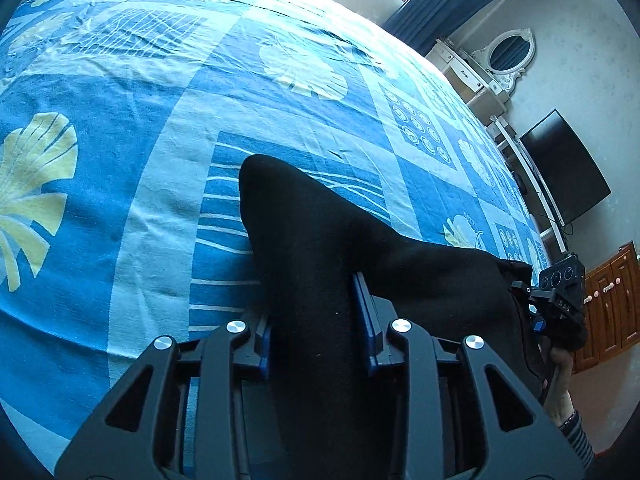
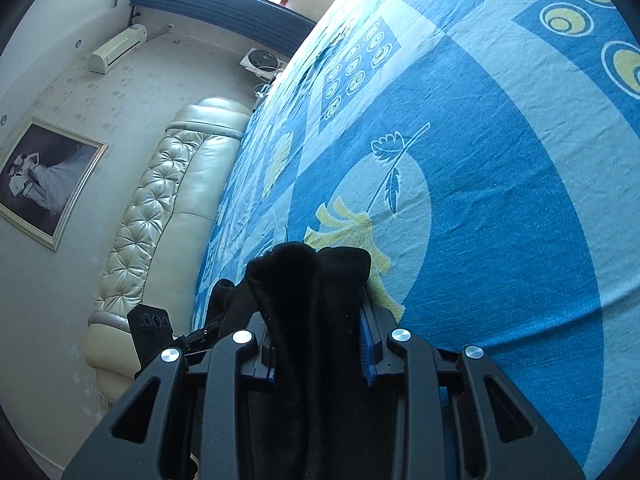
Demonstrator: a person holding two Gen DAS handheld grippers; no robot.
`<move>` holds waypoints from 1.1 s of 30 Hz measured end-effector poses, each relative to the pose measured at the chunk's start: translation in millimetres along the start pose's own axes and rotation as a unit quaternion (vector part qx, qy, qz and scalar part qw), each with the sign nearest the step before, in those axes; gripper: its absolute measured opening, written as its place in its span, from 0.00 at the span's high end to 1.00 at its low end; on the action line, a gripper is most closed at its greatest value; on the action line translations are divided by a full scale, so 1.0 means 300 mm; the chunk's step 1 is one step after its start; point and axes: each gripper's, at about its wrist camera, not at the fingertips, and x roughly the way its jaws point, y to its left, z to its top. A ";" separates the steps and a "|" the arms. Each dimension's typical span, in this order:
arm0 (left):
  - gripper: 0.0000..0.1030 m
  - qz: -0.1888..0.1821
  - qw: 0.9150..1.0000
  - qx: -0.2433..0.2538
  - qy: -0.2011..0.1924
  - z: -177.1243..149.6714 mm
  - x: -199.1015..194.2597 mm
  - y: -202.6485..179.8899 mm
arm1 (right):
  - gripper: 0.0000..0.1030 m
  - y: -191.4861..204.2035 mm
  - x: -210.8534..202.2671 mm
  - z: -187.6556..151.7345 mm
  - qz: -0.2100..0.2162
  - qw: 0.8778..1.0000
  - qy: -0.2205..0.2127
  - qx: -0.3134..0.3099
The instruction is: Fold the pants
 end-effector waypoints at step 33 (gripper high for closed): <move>0.09 -0.133 0.984 -0.118 0.009 -0.407 -0.216 0.002 | 0.22 0.070 -0.180 -0.270 -0.015 1.000 -0.003 0.017</move>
